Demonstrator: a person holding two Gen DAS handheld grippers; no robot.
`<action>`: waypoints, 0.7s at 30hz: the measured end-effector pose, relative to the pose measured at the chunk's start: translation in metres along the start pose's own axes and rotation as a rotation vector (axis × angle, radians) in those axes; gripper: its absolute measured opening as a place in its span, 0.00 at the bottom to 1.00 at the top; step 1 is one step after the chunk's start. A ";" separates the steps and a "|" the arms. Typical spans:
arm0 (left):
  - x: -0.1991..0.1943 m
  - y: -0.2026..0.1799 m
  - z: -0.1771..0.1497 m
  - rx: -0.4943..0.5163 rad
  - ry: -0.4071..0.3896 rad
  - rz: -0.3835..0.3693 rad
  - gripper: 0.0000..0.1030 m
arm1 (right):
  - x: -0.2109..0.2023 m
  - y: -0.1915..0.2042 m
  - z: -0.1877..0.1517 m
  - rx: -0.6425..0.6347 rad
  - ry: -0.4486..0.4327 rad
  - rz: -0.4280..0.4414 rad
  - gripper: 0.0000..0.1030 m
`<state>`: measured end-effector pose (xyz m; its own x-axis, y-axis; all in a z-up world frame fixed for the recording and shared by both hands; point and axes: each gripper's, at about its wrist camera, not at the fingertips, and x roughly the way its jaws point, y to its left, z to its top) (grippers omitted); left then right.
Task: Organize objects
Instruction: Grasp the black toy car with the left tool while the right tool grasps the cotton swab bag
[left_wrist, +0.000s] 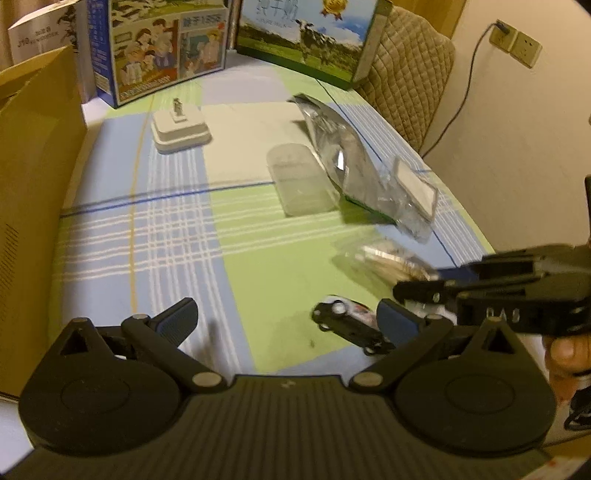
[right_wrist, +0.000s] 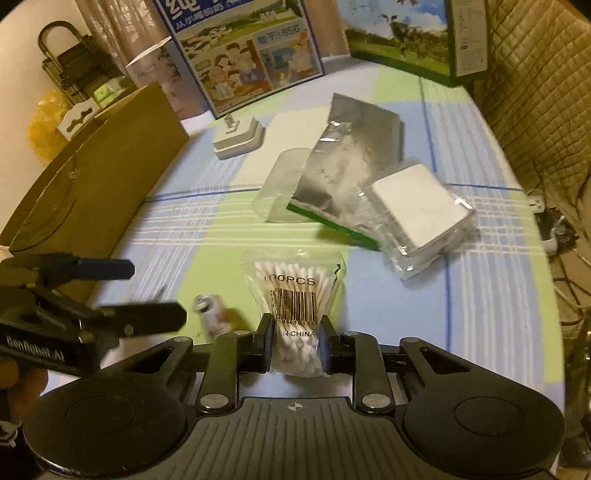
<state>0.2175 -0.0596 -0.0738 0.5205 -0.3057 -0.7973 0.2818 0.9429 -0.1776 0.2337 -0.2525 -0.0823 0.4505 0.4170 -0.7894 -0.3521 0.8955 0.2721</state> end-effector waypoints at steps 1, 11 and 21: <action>0.002 -0.003 -0.001 0.001 0.004 -0.013 0.94 | -0.003 -0.001 -0.001 0.007 -0.006 -0.013 0.20; 0.033 -0.033 0.000 0.009 0.044 -0.078 0.67 | -0.025 -0.027 -0.017 0.087 -0.036 -0.067 0.20; 0.045 -0.046 0.009 0.024 0.036 -0.081 0.36 | -0.029 -0.032 -0.021 0.104 -0.054 -0.082 0.20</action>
<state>0.2352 -0.1179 -0.0965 0.4657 -0.3752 -0.8015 0.3413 0.9118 -0.2284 0.2149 -0.2968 -0.0800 0.5186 0.3469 -0.7815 -0.2267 0.9371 0.2655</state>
